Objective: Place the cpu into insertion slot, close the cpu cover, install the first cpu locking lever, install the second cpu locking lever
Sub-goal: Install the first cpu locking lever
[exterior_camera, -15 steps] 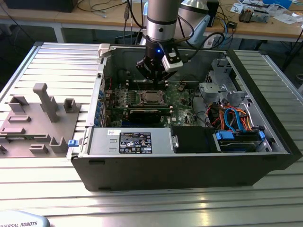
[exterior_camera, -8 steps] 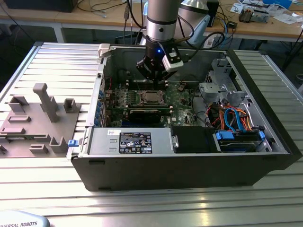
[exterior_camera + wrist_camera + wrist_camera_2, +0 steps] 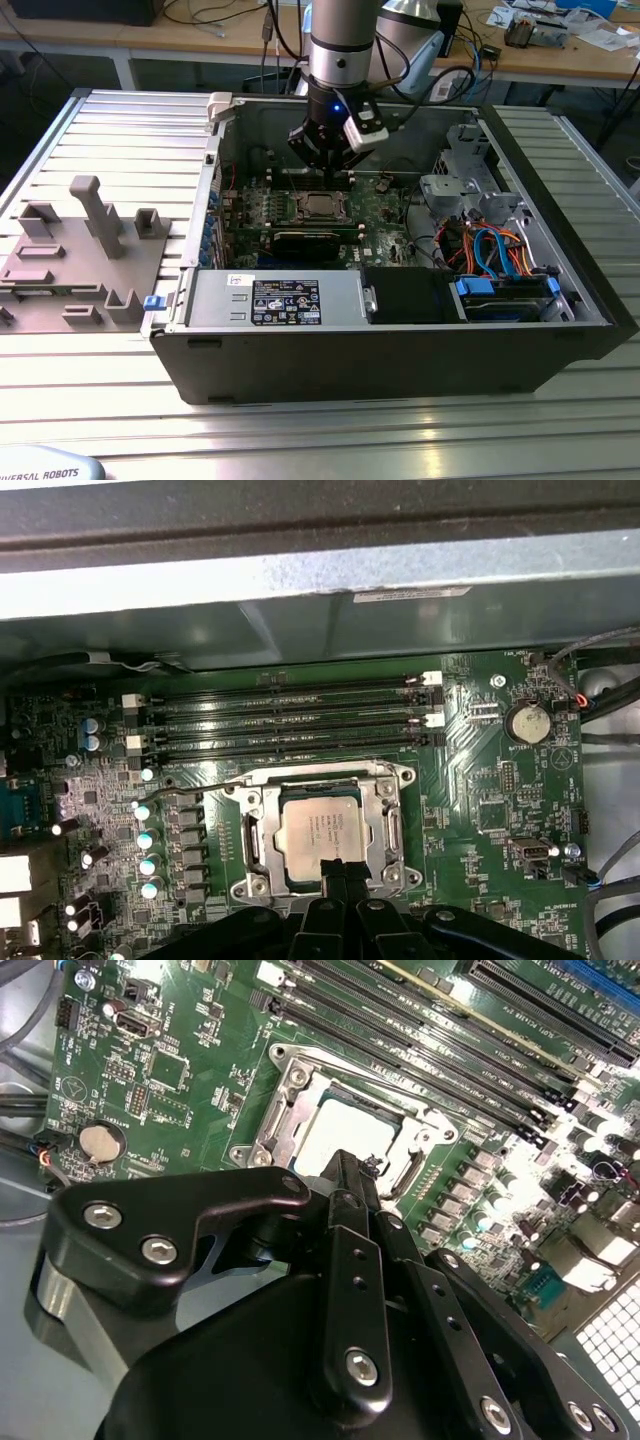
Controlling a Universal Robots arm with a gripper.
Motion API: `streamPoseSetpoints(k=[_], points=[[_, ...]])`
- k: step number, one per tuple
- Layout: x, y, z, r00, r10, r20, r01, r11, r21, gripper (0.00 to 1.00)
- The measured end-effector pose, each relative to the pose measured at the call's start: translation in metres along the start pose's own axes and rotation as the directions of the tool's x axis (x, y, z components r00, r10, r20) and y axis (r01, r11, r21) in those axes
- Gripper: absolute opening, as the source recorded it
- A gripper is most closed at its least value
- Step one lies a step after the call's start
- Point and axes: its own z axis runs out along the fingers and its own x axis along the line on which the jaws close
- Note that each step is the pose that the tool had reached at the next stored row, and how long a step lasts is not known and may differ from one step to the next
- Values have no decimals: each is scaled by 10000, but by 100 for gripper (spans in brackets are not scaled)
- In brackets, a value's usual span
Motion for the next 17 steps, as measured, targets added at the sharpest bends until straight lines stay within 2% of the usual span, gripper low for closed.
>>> streamPoseSetpoints(k=[17], points=[[0,0,0,9992,-398,13,398,9992,-5,11]])
